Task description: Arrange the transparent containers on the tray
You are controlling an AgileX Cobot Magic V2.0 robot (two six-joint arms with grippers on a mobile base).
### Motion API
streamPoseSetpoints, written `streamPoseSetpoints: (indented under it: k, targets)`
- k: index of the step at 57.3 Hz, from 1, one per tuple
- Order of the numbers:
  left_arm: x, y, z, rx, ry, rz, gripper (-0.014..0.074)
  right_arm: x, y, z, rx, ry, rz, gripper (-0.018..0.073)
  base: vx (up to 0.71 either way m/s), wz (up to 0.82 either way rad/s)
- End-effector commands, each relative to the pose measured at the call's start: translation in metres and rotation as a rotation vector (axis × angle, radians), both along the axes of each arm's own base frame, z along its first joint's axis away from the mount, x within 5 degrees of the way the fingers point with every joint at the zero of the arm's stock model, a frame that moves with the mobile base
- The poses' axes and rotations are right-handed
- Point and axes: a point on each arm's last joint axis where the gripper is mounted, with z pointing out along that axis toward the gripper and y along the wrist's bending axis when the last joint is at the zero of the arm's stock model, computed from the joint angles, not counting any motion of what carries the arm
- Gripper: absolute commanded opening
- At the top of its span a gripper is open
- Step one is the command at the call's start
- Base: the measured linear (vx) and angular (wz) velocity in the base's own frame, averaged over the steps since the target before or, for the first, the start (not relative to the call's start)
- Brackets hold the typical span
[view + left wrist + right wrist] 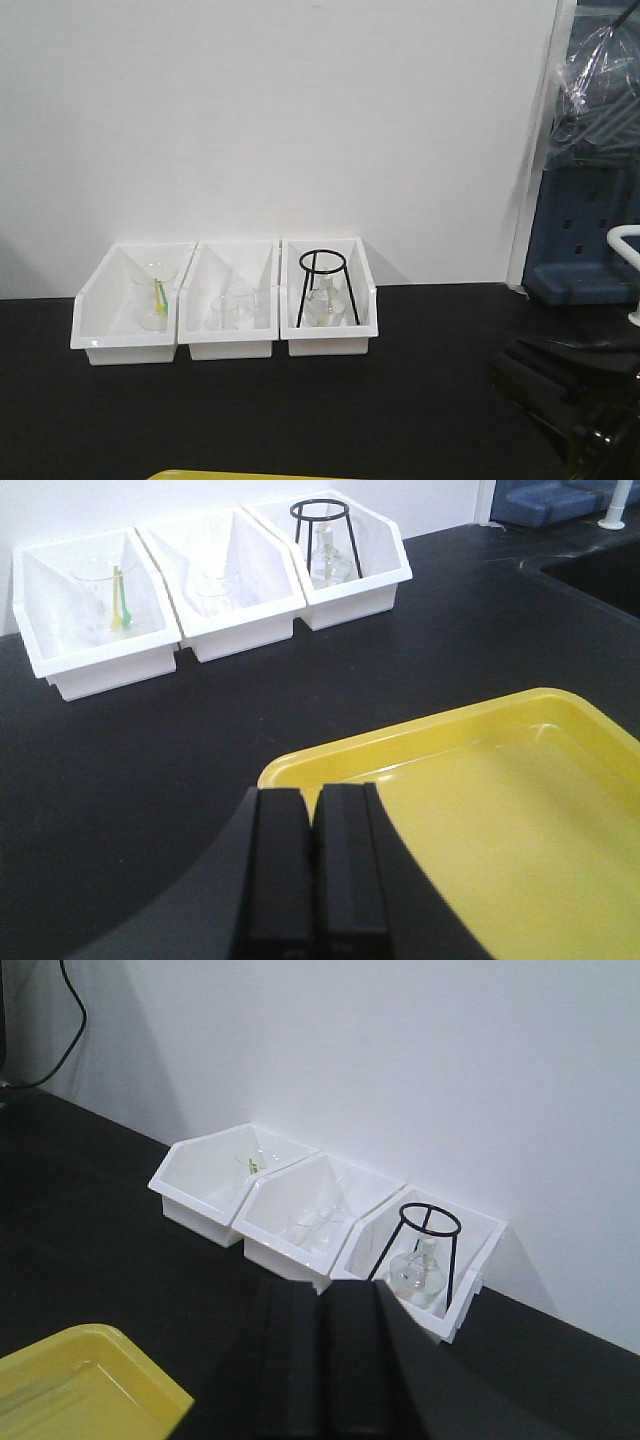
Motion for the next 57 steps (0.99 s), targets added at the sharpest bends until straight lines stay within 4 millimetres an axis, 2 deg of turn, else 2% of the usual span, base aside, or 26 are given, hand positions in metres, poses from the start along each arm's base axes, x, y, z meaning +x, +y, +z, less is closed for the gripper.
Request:
streamPoseSetpoints:
  k: [1, 25, 32, 38, 43, 54, 57]
  targets:
    - [0.001, -0.002, 0.014, -0.037, -0.084, -0.017, -0.0008, -0.002, 0.000, 0.012, 0.017, -0.036, 0.008, -0.0013, 0.00, 0.00]
    - [0.001, -0.002, 0.014, -0.033, -0.085, -0.016, -0.0008, -0.001, -0.001, 0.012, 0.015, -0.036, 0.002, -0.0013, 0.00, 0.00]
    - [0.000, 0.008, 0.011, 0.042, -0.134, 0.066, -0.0008, -0.001, -0.001, 0.012, 0.015, -0.036, 0.002, -0.0013, 0.00, 0.00]
    - [0.000, 0.016, -0.014, 0.049, -0.135, 0.177, -0.0008, -0.001, 0.000, 0.012, 0.017, -0.035, 0.004, -0.0013, 0.00, 0.00]
    - [-0.003, 0.021, -0.046, 0.046, -0.166, 0.247, -0.0008, -0.001, -0.001, 0.012, 0.016, -0.035, 0.002, -0.0013, 0.00, 0.00]
    - [-0.010, 0.022, -0.113, 0.009, -0.266, 0.277, -0.0008, -0.001, -0.001, 0.012, 0.016, -0.035, -0.002, -0.0013, 0.00, 0.00]
    - [-0.014, 0.024, -0.115, 0.007, -0.245, 0.298, -0.0008, -0.001, -0.001, 0.012, 0.016, -0.035, -0.002, -0.0013, 0.00, 0.00]
